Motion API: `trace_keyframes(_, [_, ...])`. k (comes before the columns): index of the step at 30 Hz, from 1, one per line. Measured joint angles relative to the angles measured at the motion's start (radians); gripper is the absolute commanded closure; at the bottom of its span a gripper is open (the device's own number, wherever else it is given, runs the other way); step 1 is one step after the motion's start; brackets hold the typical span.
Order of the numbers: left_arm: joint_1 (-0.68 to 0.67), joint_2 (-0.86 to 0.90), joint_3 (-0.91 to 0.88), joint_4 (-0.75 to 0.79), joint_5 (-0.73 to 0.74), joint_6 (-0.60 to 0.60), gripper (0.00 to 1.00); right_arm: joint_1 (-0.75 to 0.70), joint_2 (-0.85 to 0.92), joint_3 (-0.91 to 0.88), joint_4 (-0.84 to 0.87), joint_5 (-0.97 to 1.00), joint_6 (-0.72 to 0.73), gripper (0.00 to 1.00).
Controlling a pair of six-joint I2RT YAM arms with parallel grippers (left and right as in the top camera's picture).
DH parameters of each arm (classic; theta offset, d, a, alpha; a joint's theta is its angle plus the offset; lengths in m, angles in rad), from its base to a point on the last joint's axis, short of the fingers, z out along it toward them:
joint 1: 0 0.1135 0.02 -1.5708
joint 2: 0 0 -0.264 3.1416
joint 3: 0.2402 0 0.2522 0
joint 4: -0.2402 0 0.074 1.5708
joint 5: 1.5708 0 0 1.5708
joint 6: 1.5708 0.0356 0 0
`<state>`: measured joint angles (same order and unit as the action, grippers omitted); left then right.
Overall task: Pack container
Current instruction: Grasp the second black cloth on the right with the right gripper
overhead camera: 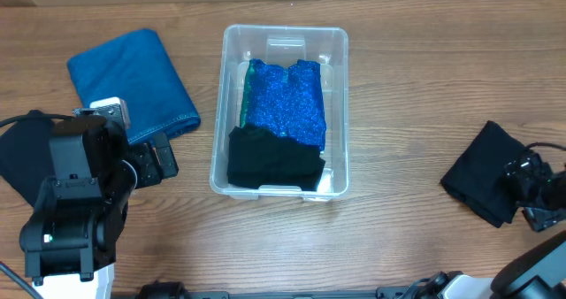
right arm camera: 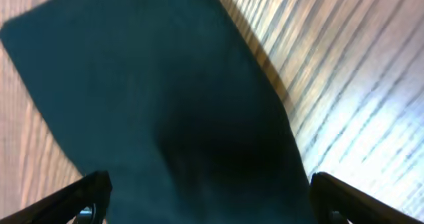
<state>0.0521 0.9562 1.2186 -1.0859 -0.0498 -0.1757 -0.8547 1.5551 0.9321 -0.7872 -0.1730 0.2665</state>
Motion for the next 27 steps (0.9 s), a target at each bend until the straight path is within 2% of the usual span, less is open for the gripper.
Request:
trace_keyframes(10, [0.0,0.0,0.0,0.0,0.0,0.0,0.0,0.0,0.078,-0.056,0.085,0.005,-0.002,0.0])
trace_keyframes(11, [0.0,0.0,0.0,0.0,0.0,0.0,0.0,0.0,0.093,-0.056,0.087,0.005,-0.002,0.02])
trace_keyframes(12, [0.0,0.0,0.0,-0.001,0.0,0.0,0.0,0.0,0.1,-0.053,0.089,0.005,-0.003,0.07])
trace_keyframes(13, [0.0,0.0,0.0,-0.002,0.0,0.0,0.0,0.0,0.102,-0.052,0.095,0.004,-0.003,0.24])
trace_keyframes(14, [0.0,0.0,0.0,-0.003,0.0,0.0,0.0,0.0,0.105,-0.05,0.095,-0.001,-0.005,0.36])
trace_keyframes(15, [0.0,0.0,0.0,-0.003,0.0,0.0,0.0,-0.001,0.107,-0.048,0.104,-0.015,-0.014,0.61])
trace_keyframes(16, [0.0,0.0,0.0,-0.003,0.0,0.0,0.0,-0.002,0.112,-0.049,0.115,-0.036,-0.015,0.72])
trace_keyframes(17, [0.0,0.0,0.0,-0.004,0.0,0.0,0.0,-0.002,0.123,-0.048,0.13,-0.063,-0.024,0.87])
trace_keyframes(18, [0.0,0.0,0.0,-0.003,0.0,0.0,0.0,-0.002,0.133,-0.049,0.138,-0.101,-0.031,0.96])
trace_keyframes(27, [0.0,0.0,0.0,-0.007,0.0,0.0,0.0,0.011,0.153,0.037,0.068,-0.483,-0.098,0.96])
